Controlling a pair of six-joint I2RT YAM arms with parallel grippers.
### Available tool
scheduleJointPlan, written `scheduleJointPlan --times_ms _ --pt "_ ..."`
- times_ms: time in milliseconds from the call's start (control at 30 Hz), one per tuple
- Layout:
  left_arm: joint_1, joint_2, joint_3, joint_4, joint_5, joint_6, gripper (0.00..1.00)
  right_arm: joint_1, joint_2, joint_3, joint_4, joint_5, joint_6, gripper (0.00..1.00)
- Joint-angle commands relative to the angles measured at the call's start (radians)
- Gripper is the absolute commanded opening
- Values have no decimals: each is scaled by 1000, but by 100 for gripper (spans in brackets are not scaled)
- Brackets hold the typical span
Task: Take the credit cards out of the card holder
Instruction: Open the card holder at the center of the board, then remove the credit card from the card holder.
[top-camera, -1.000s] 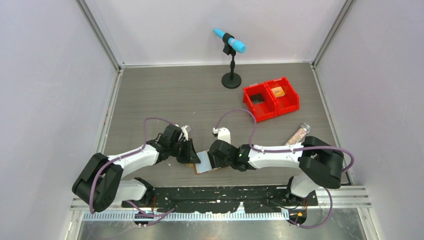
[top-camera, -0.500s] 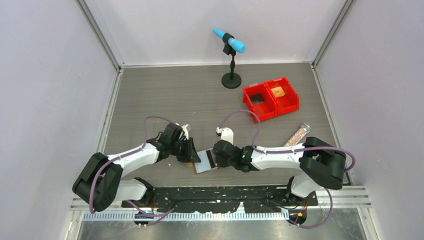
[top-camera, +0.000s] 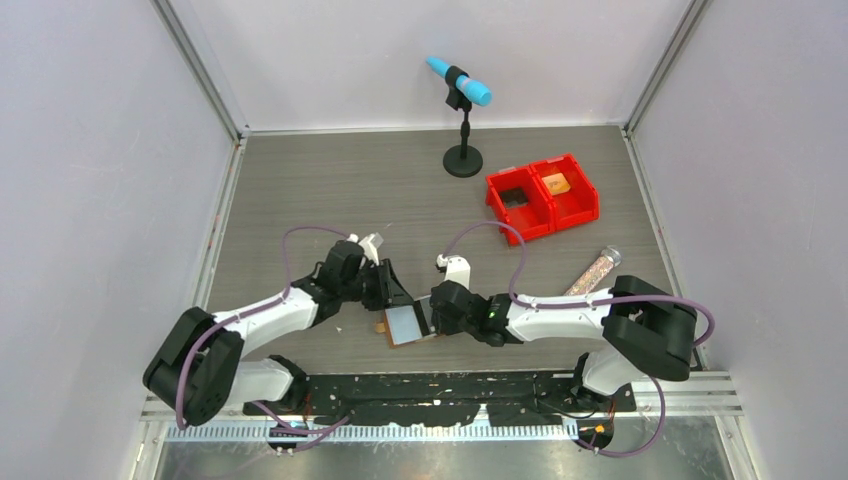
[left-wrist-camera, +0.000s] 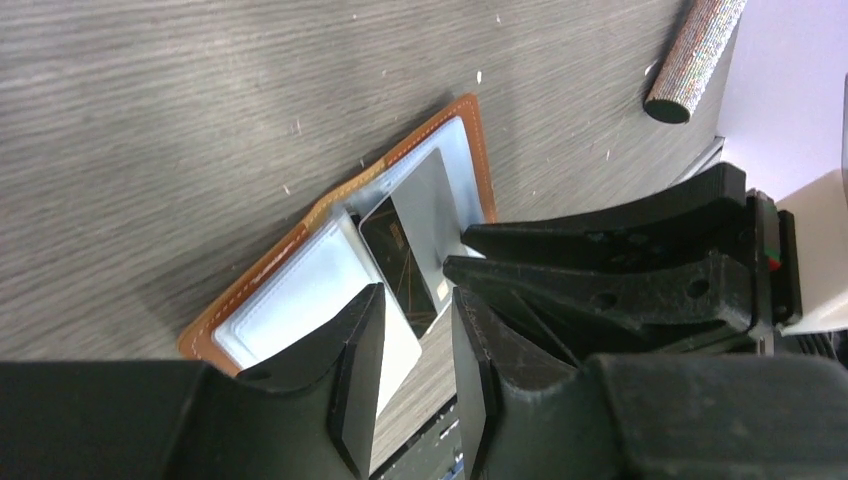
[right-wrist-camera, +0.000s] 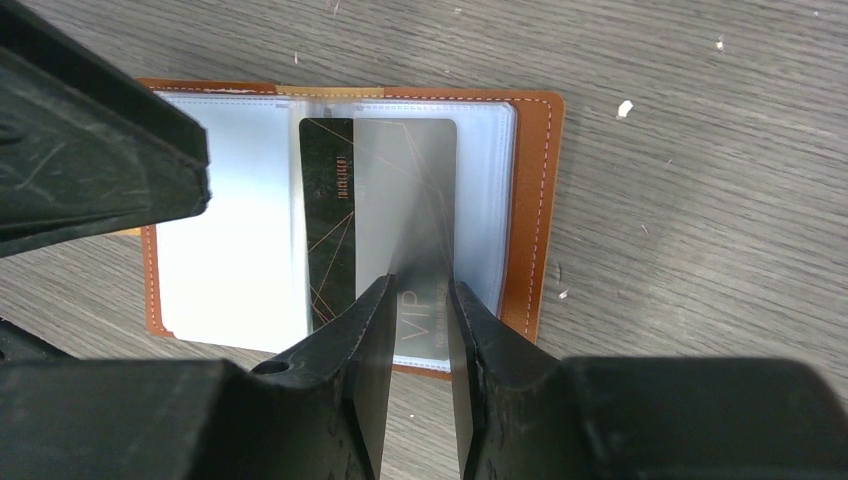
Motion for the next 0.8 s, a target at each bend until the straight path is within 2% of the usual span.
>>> scheduleJointPlan --times_ms 0,233,767 --pt "-9 63 -18 165 -22 -19 33 -4 -3 -27 -33 -9 16 33" --pt "-14 166 -41 259 -24 -32 34 -3 -9 -29 -33 -12 18 33" --pt "-32 232 -100 407 -30 -83 32 -4 -10 -34 -23 -15 19 32"
